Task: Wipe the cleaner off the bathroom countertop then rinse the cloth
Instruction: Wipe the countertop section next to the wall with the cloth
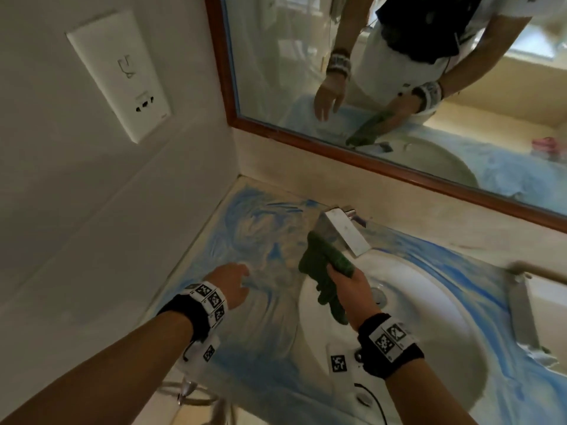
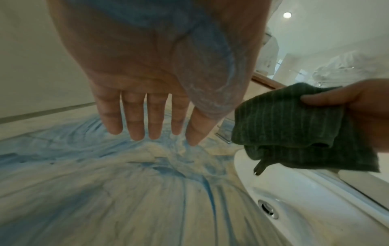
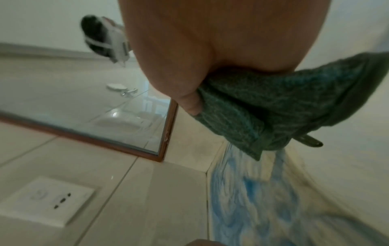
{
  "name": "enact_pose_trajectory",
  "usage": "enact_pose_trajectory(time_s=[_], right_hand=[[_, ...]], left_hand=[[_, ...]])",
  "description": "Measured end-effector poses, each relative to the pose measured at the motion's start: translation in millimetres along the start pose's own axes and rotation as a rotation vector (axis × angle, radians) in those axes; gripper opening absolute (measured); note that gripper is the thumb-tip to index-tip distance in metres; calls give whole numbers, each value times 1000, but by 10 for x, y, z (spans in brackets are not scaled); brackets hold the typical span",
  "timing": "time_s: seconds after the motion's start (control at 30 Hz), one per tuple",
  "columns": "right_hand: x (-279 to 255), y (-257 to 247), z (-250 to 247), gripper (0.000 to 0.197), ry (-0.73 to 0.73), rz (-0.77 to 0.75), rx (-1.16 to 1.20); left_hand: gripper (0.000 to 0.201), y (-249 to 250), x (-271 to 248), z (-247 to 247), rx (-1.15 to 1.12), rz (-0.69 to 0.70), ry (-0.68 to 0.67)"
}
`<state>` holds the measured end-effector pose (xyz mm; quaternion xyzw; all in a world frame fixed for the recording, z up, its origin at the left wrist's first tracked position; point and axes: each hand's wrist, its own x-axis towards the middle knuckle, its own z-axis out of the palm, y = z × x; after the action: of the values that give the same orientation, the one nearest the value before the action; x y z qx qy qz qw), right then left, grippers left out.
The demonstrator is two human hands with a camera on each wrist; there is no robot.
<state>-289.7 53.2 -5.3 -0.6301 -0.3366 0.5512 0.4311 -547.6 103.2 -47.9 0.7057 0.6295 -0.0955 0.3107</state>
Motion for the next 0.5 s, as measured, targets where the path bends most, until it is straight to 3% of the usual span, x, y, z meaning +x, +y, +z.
enact_pose_trajectory(time_s=[0.17,0.27,0.33,0.5], right_hand=[[378,2,210,19,257,-91,-211],[658,47,385,31,288,-243,-394],[812,125,524,40,215,-214,-636],[979,542,759,53,-220,-109,-1248]], left_hand=[[47,-205,417,-126,128,35,-66],[53,-304,655,-177,190,64,-51],[63,-361,758,-175,250,66,-47],[72,-540,915,-122,270,83,-4]])
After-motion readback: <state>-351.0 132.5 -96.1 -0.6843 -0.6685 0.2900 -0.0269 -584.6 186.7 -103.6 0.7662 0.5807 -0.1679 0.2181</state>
